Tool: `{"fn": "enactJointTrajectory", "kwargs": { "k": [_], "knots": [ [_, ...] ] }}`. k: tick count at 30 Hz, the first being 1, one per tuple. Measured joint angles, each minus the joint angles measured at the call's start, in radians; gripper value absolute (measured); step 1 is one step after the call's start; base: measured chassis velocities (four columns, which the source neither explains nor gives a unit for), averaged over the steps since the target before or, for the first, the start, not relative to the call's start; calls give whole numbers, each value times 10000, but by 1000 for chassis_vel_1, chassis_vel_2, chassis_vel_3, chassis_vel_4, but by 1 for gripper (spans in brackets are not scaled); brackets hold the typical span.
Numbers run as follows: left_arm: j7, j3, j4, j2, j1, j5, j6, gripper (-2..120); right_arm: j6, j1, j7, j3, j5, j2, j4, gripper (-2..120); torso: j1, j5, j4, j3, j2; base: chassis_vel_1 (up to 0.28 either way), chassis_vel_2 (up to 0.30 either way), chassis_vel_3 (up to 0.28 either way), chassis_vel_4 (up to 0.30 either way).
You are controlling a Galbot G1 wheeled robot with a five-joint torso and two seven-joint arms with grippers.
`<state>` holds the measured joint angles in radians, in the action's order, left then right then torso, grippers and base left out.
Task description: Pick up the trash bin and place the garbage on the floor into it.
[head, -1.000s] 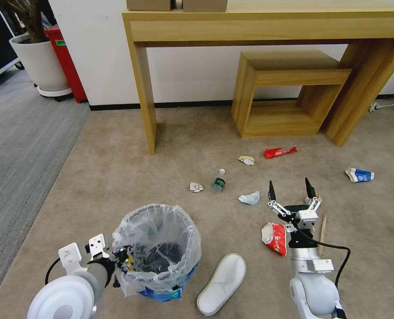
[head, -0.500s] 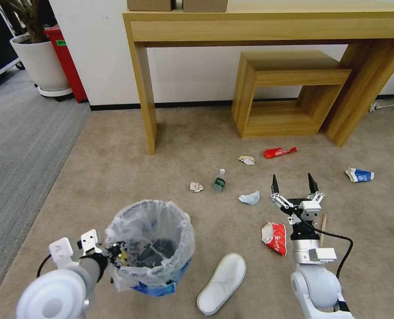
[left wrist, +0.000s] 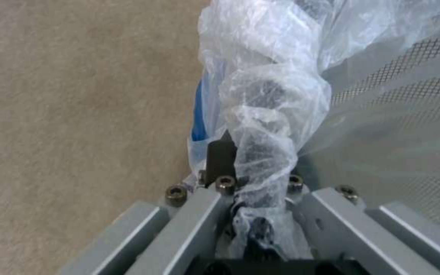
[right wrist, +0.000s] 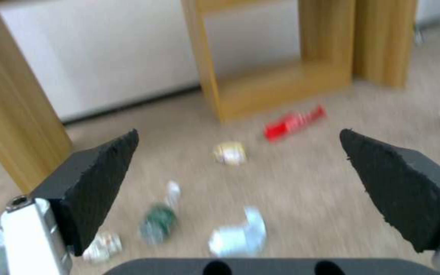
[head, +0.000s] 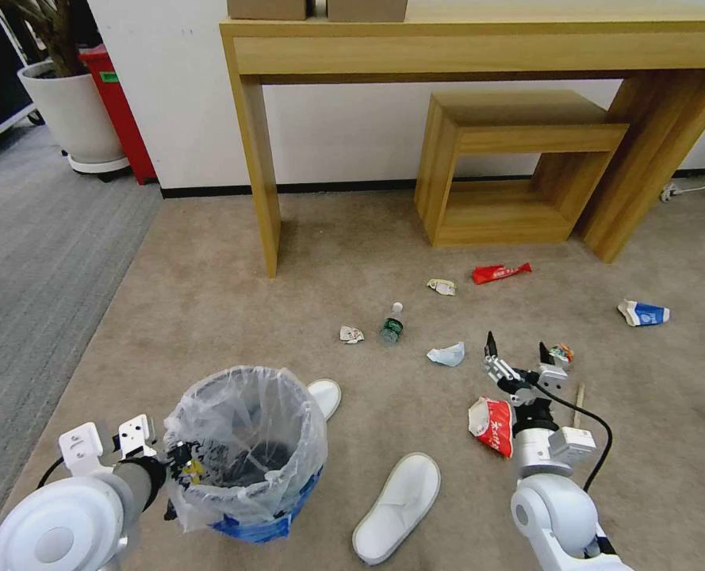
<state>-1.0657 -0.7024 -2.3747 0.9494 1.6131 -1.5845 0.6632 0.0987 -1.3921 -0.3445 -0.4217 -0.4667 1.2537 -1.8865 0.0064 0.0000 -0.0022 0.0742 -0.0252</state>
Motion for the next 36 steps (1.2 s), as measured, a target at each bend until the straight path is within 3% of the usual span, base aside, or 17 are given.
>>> {"fn": "enactJointTrajectory", "kwargs": {
  "k": [6,13,28,36],
  "knots": [
    [-365,-457,-123,-204,407,-432,62,0,-1195,85,-1139,748,-1142,-414,-40,100,0,-1,0,0,0,0,0,0,0],
    [-499,-761,-120,-328,528,-711,55,0,-2197,137,-1723,1603,-2658,-731,-206,100,0,1,0,0,0,0,0,0,0],
    [-492,-228,11,54,282,-513,-16,0,-2482,312,-1793,3050,-3493,-2318,176,100,0,2,1,0,0,0,0,0,0],
    [-428,226,149,327,272,-121,-29,0,-2478,311,-1788,3364,-3270,-2439,599,100,0,1,0,0,0,0,0,0,0]
  ]
}}
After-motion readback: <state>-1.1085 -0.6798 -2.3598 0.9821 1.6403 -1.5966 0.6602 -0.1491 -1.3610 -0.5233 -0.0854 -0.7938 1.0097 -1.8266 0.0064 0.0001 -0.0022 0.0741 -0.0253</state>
